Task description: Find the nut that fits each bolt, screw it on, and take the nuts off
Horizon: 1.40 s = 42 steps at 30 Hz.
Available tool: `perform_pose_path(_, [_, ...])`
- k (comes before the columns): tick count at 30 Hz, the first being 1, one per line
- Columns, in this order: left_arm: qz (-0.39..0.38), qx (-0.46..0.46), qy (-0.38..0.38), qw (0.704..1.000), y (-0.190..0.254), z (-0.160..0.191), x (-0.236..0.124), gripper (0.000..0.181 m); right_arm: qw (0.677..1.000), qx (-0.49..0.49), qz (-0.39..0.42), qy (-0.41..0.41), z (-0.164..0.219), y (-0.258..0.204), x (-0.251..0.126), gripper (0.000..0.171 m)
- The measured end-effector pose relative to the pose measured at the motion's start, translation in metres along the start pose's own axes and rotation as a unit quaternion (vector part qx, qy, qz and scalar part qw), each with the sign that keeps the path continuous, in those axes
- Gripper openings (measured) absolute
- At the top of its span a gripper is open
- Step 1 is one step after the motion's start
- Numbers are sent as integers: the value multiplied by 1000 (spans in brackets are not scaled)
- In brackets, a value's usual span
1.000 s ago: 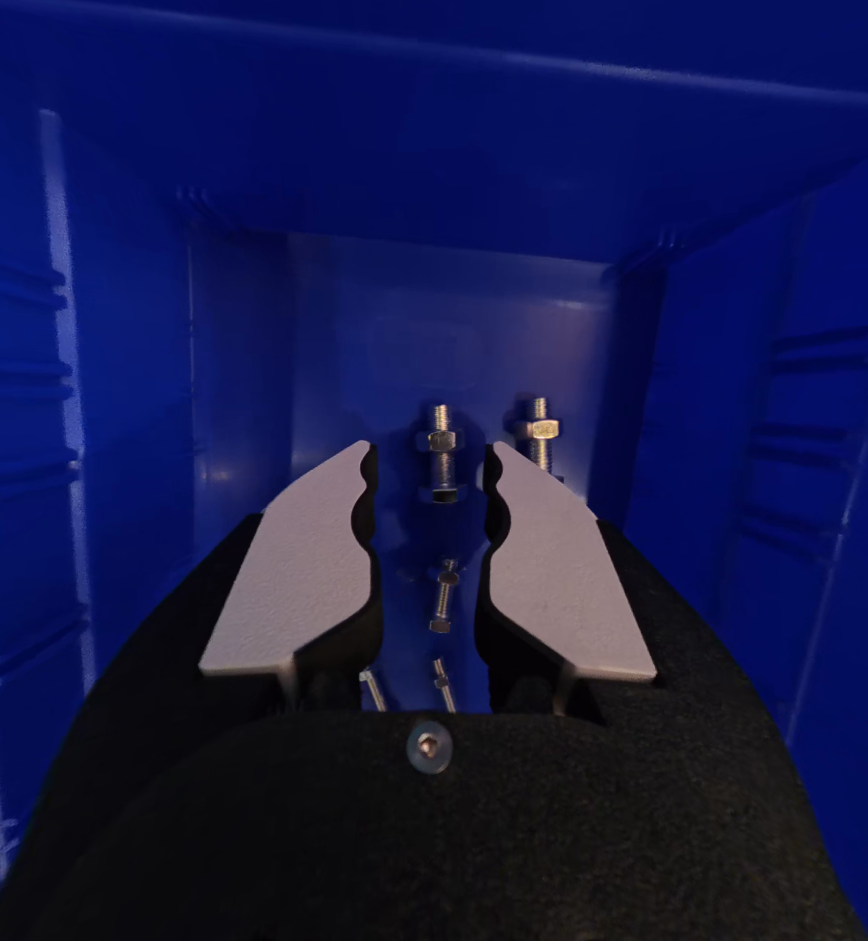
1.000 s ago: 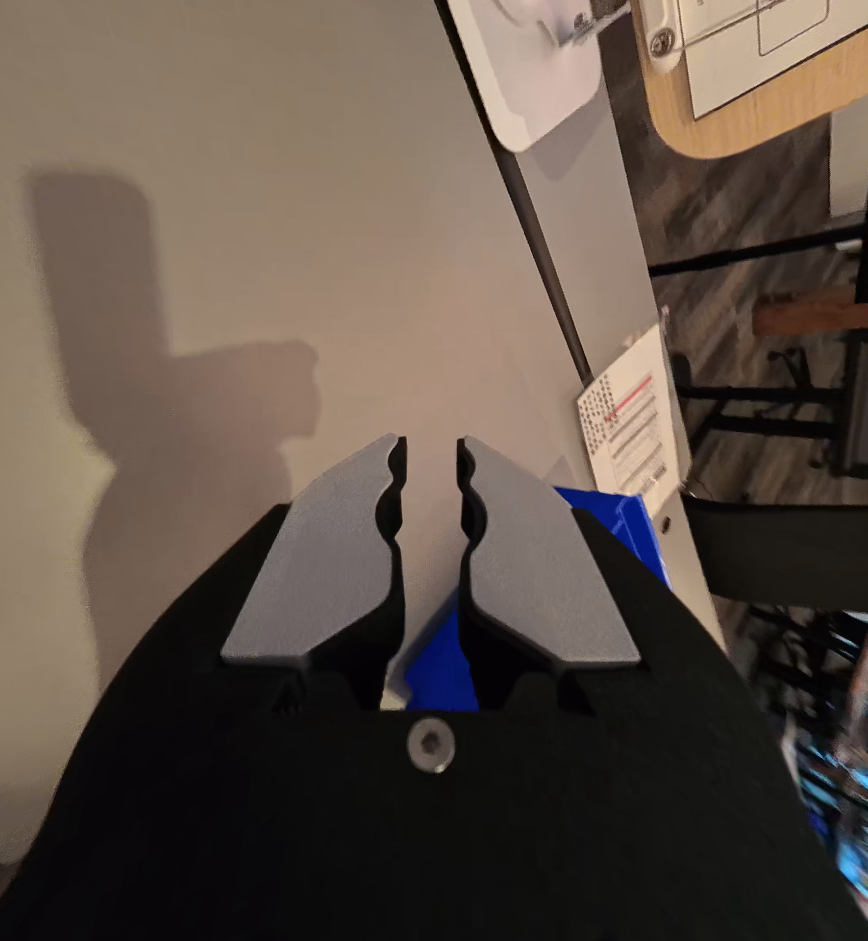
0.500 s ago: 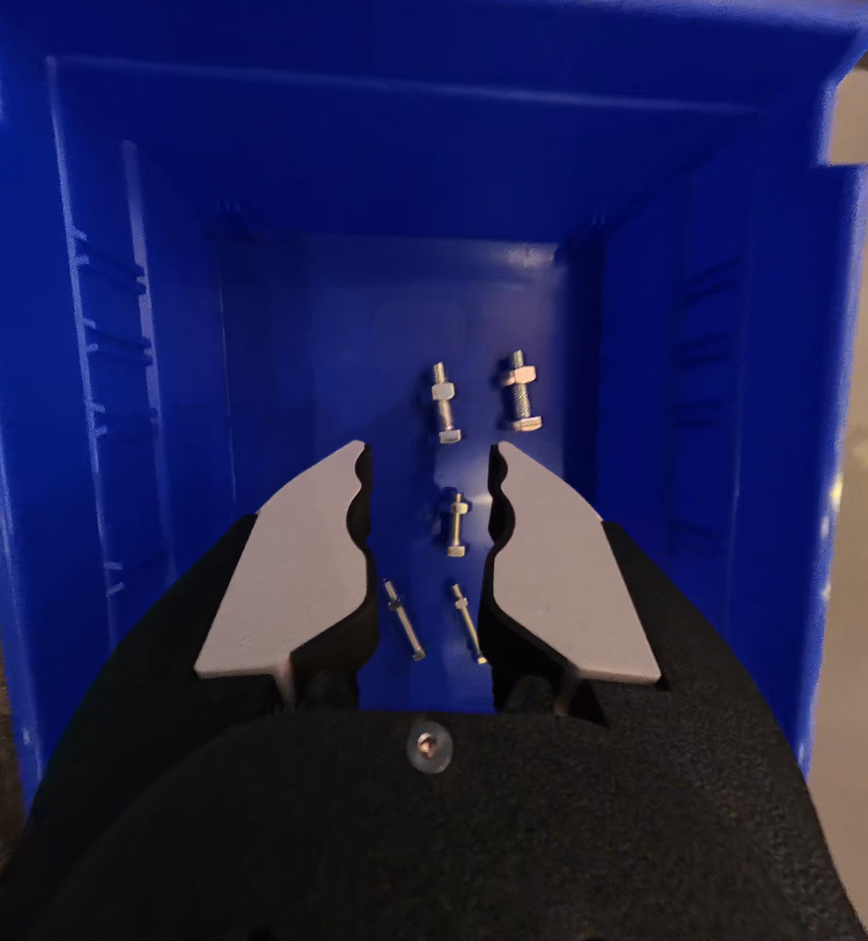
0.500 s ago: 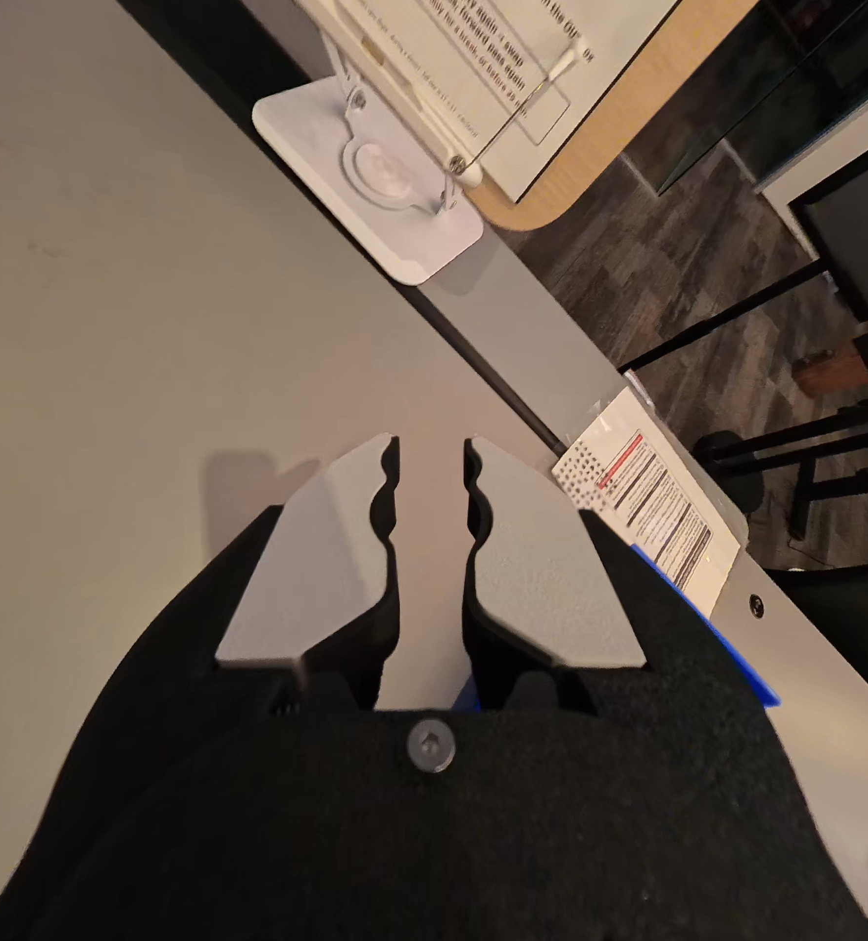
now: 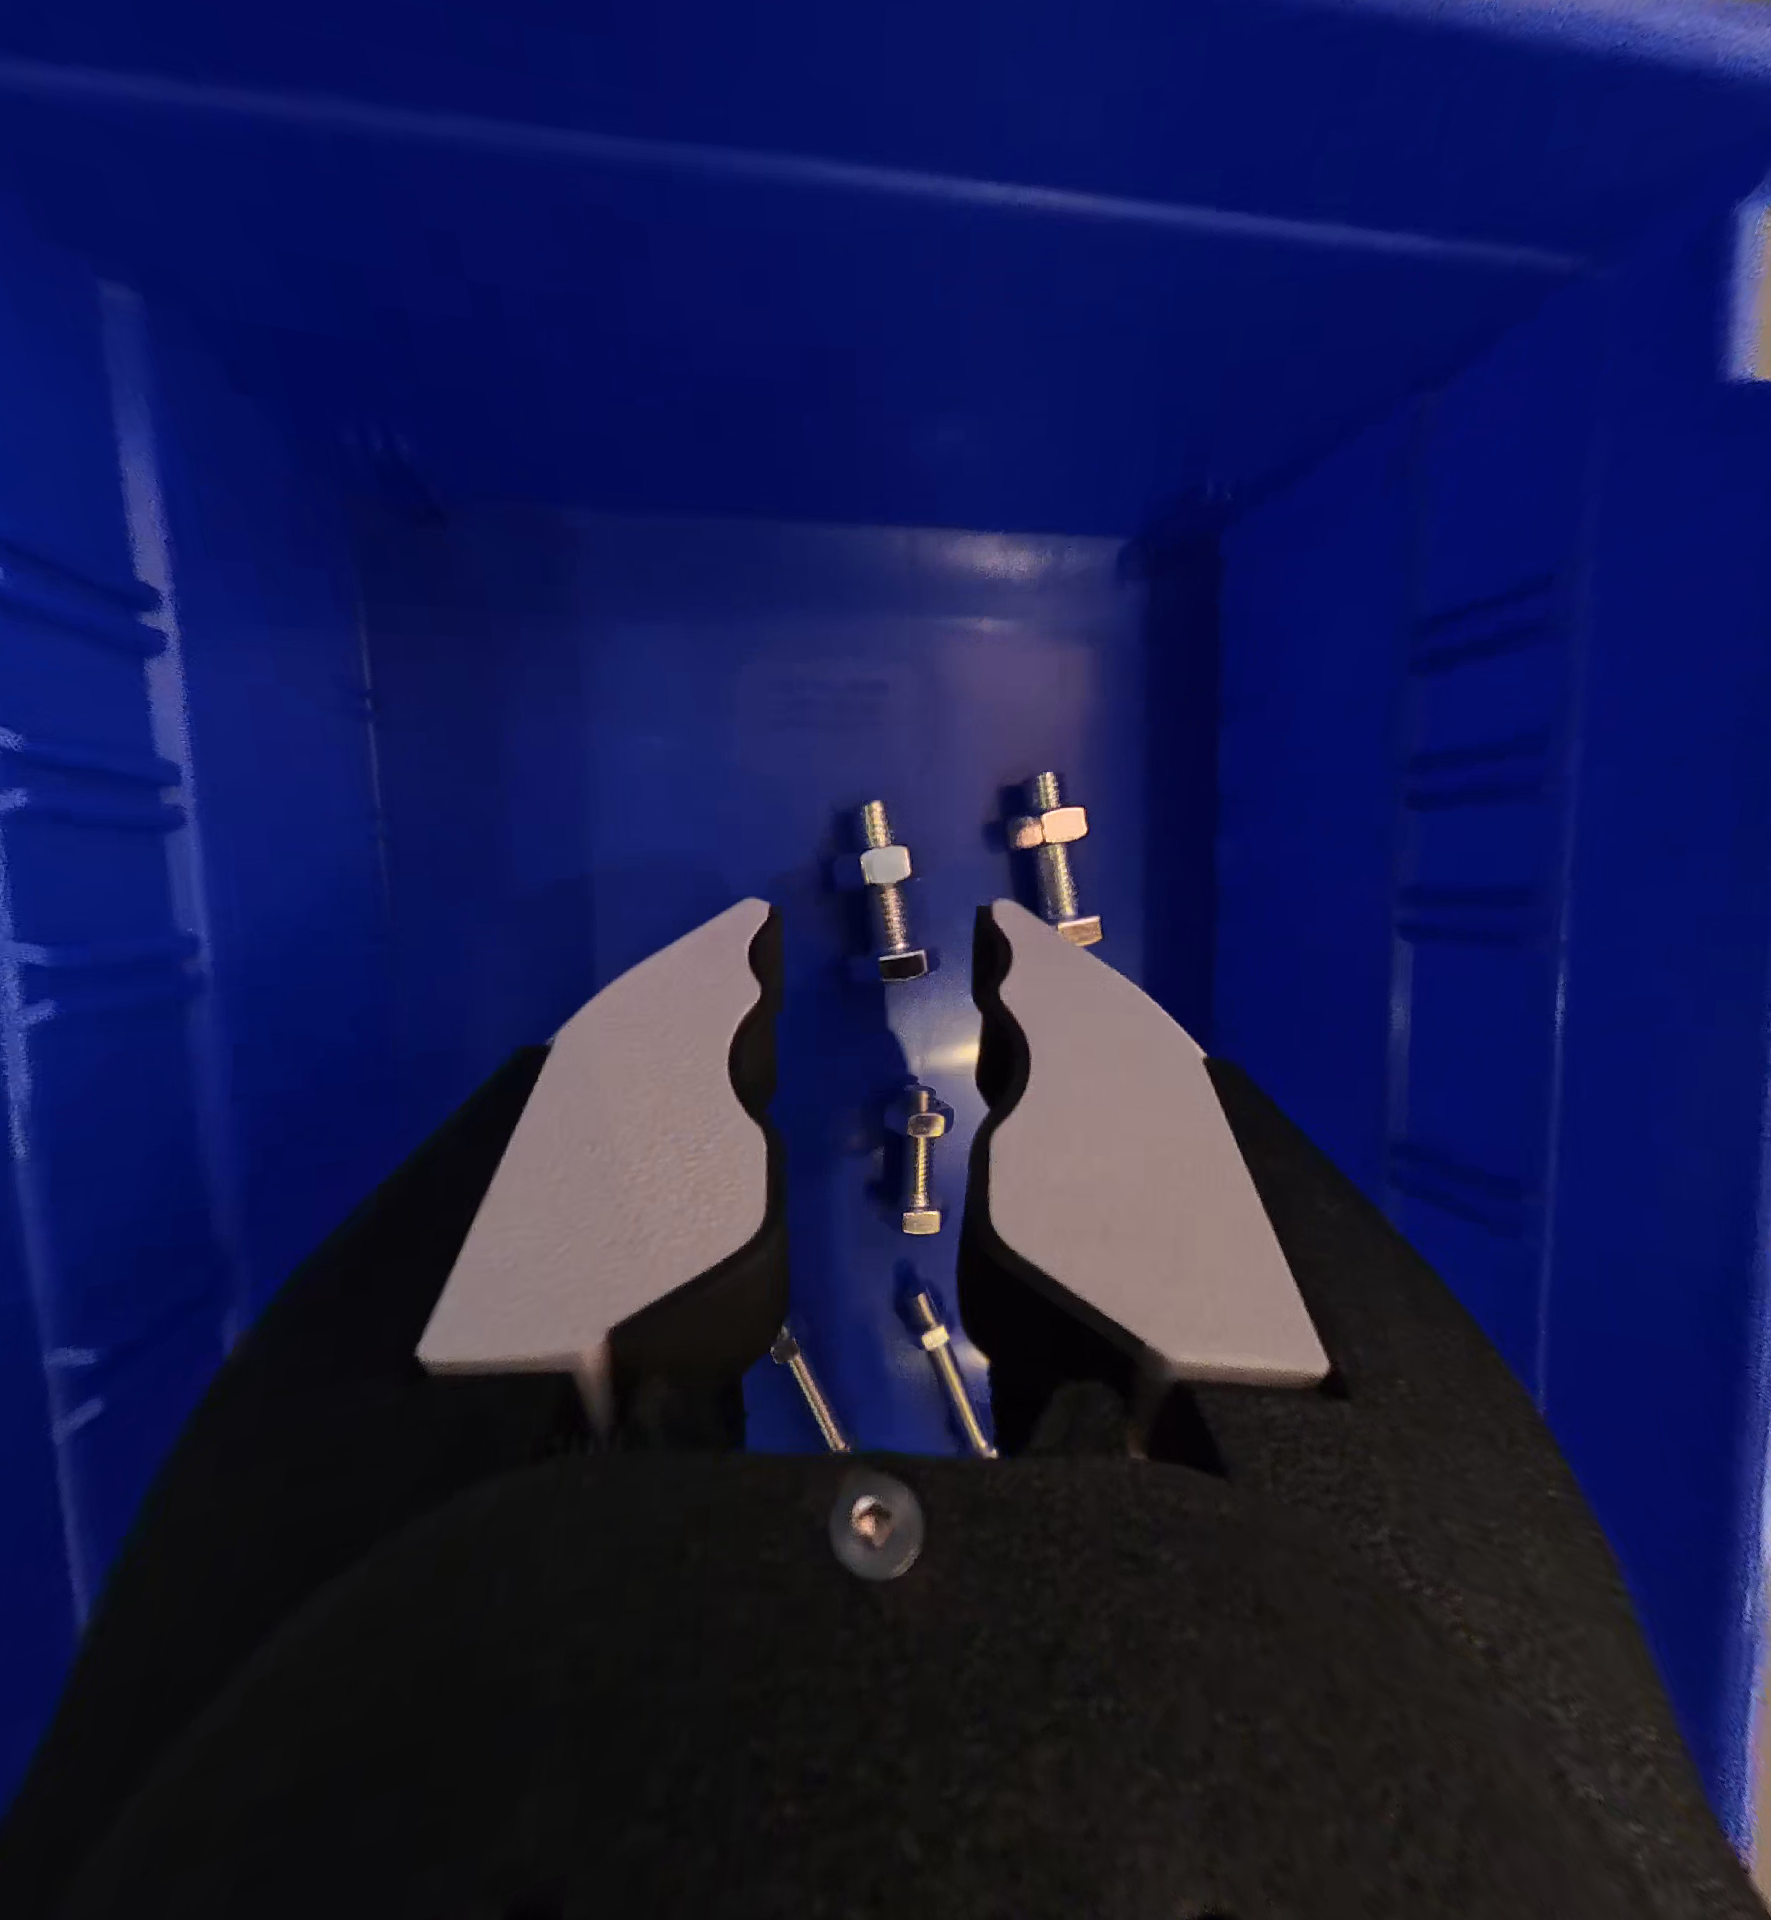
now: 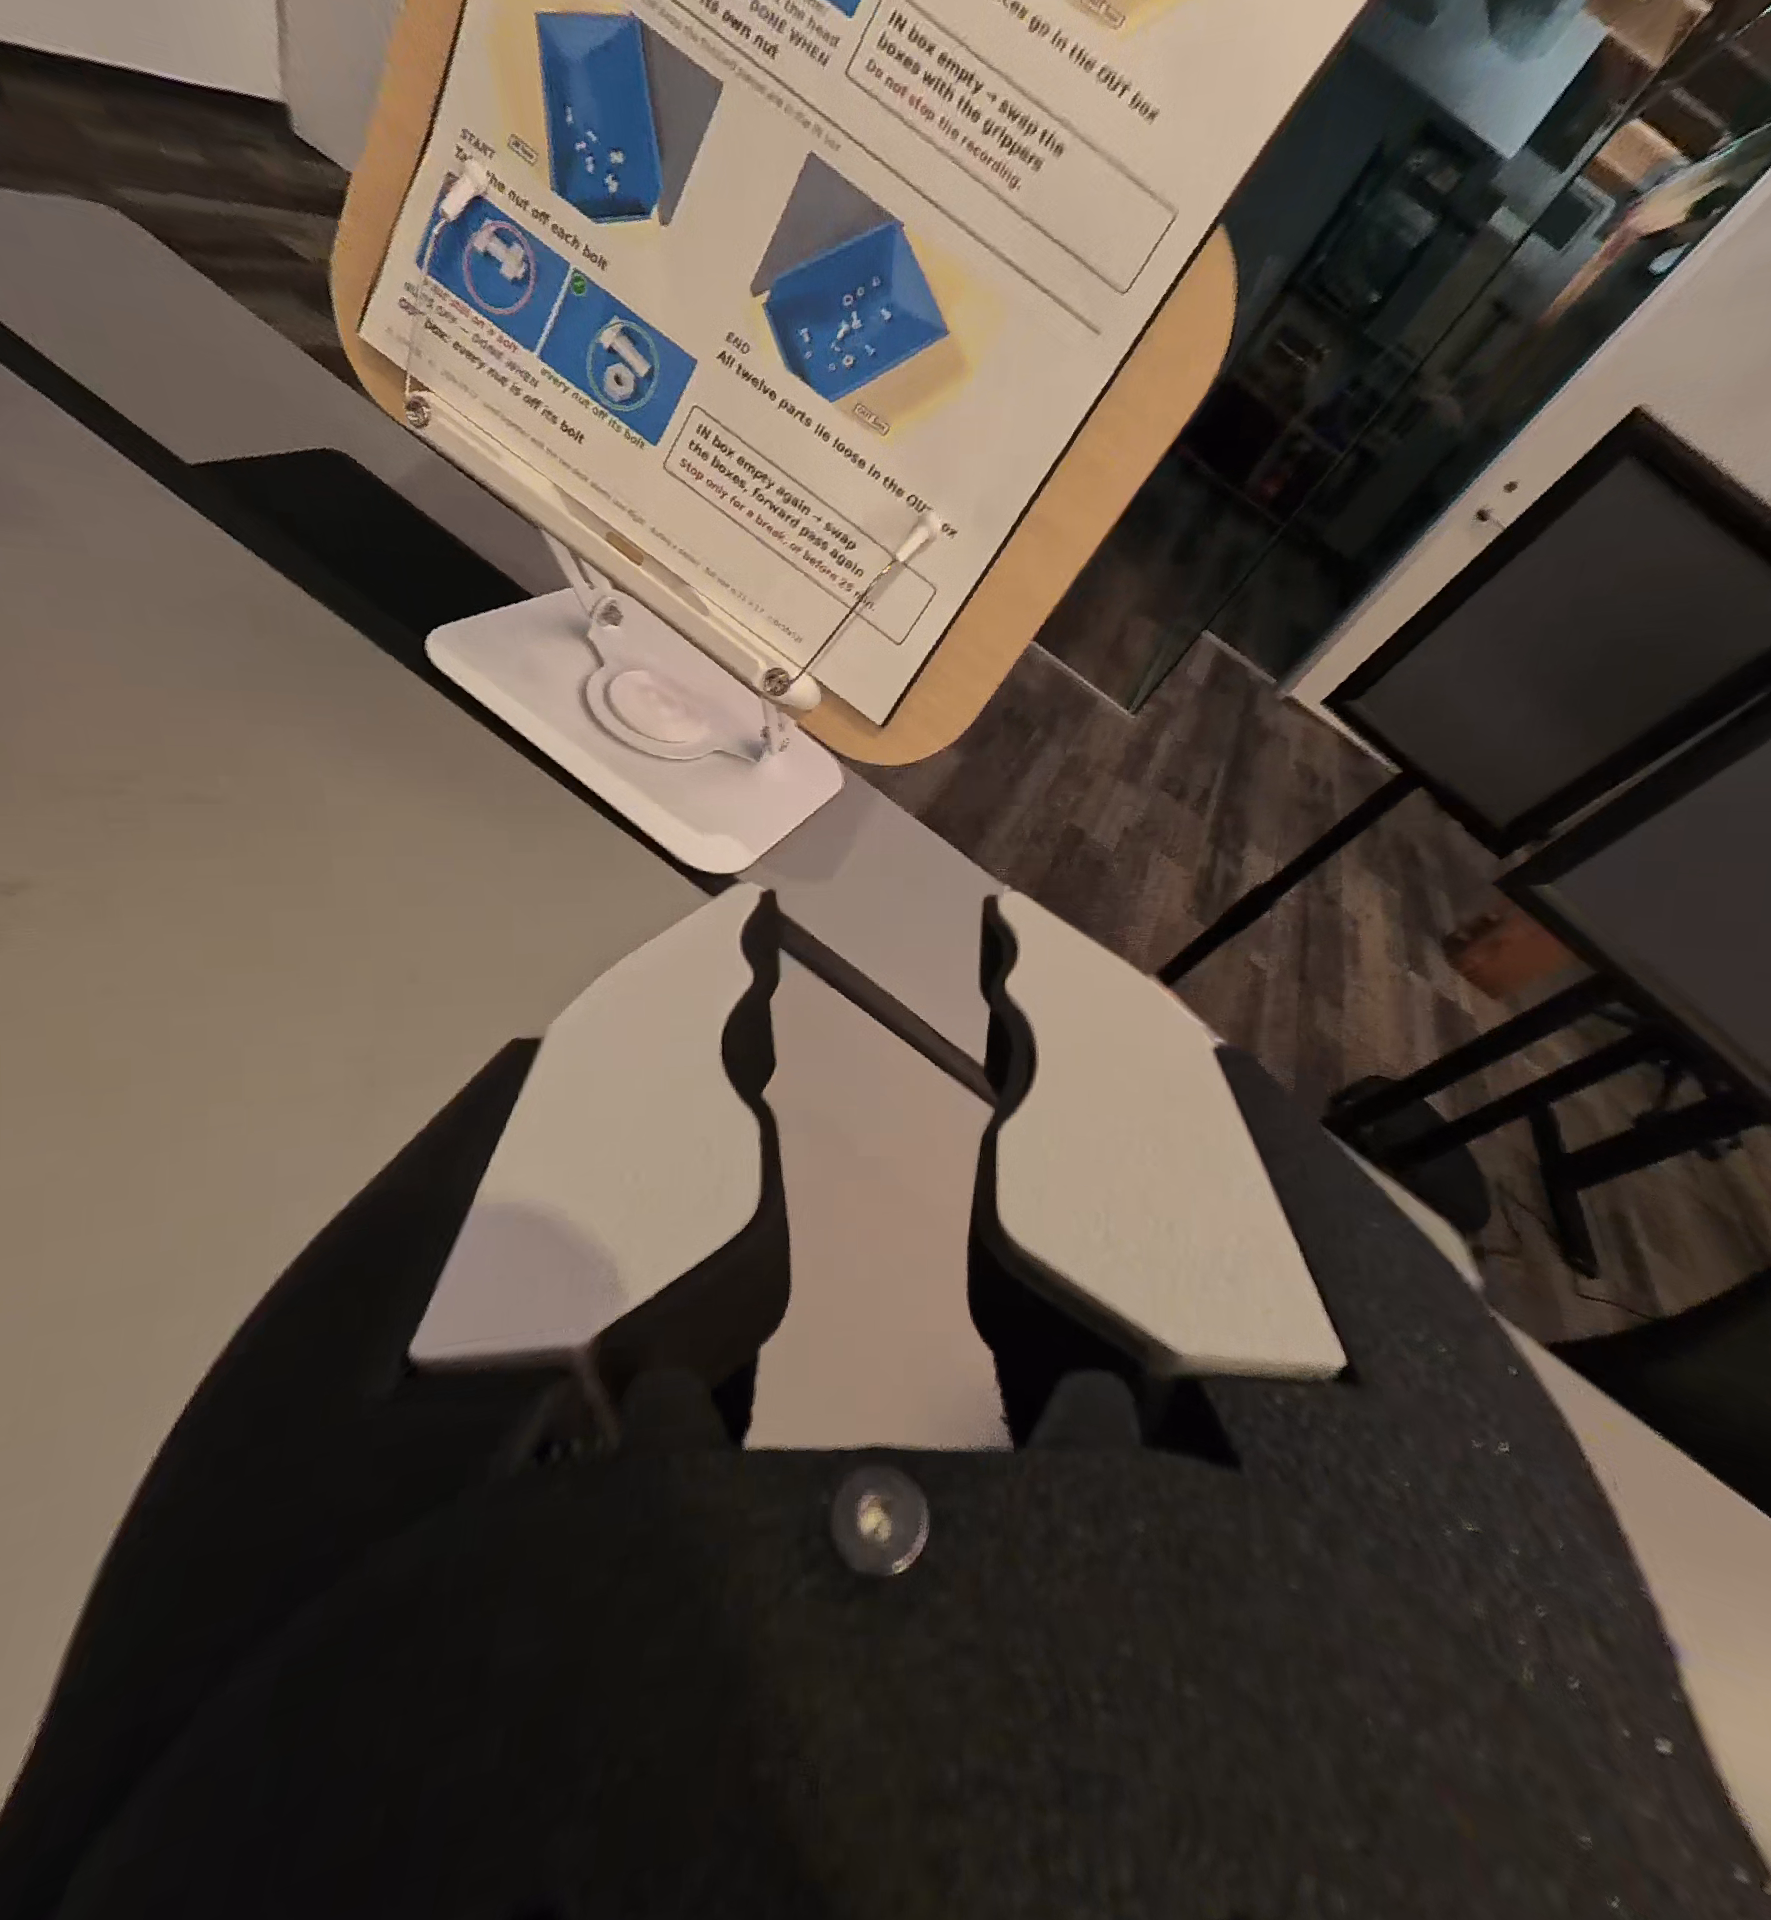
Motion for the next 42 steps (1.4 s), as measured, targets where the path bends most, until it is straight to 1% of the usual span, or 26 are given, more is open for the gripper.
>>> perform_pose_path(2, [3, -8, 29, 1000, -3, 1, -6, 33, 999, 23, -30, 17, 6, 3, 6, 45])
perform_pose_path(3, [6, -11, 45, 999, -4, 1, -9, 33, 998, 37, -46, 29, 8, 4, 8, 46])
perform_pose_path(6, [22, -26, 114, 993, -7, 1, -28, 33, 993, 63, -70, 65, 13, 9, 11, 44])
perform_pose_path(7, [35, -31, 142, 989, -6, 2, -37, 31, 992, 61, -74, 80, 14, 11, 12, 39])
perform_pose_path(10, [69, -44, 240, 967, 1, 10, -68, 21, 991, 63, -61, 100, 21, 17, 14, 35])
perform_pose_path(12, [68, -34, 297, 952, 8, 16, -87, 21, 990, 72, -65, 105, 25, 20, 16, 35])
perform_pose_path(14, [59, -15, 345, 937, 16, 21, -105, 22, 987, 87, -74, 116, 27, 22, 18, 41])
perform_pose_path(16, [55, -2, 392, 918, 26, 22, -121, 27, 985, 89, -78, 127, 28, 22, 21, 41])
perform_pose_path(20, [74, 23, 466, 881, 52, 22, -148, 43, 984, 79, -47, 150, 27, 22, 20, 42])
perform_pose_path(22, [87, 40, 496, 863, 67, 21, -156, 52, 984, 88, -39, 149, 26, 23, 20, 47])
perform_pose_path(24, [114, 54, 513, 849, 84, 21, -162, 53, 982, 96, -37, 157, 25, 22, 18, 52])
perform_pose_path(26, [138, 71, 516, 843, 102, 20, -165, 56, 981, 93, -34, 170, 23, 20, 17, 53])
perform_pose_path(28, [150, 90, 524, 834, 119, 19, -167, 50, 982, 80, -34, 166, 23, 17, 18, 48])
perform_pose_path(30, [151, 101, 534, 826, 134, 16, -170, 48, 985, 76, -45, 145, 24, 13, 22, 42])
perform_pose_path(32, [158, 108, 548, 815, 146, 13, -173, 44, 984, 55, -55, 159, 23, 10, 25, 44])
perform_pose_path(33, [161, 108, 558, 807, 152, 11, -175, 42, 983, 41, -45, 170, 22, 9, 27, 50])
perform_pose_path(35, [169, 107, 578, 791, 162, 6, -180, 41, 982, 31, -51, 181, 22, 6, 29, 45])
perform_pose_path(37, [178, 105, 581, 787, 172, 1, -183, 39, 978, 55, -77, 187, 22, 4, 32, 54])
perform_pose_path(39, [196, 104, 573, 789, 183, -5, -185, 40, 978, 73, -90, 175, 23, 4, 35, 64])
perform_pose_path(40, [205, 104, 571, 788, 189, -7, -187, 40, 979, 69, -78, 173, 24, 5, 35, 70])
perform_pose_path(42, [214, 105, 575, 783, 198, -12, -190, 40, 983, 22, -31, 177, 26, 6, 33, 72])
Point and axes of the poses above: each gripper's, where its closed fingertips meet, x out along the fingers, z out of its underside, y = z × x across the jaws, the point moved 9 cm from there along -x, back along the fingers, and after that the axes turned 15 degrees about -z, right-handed, at the moved point
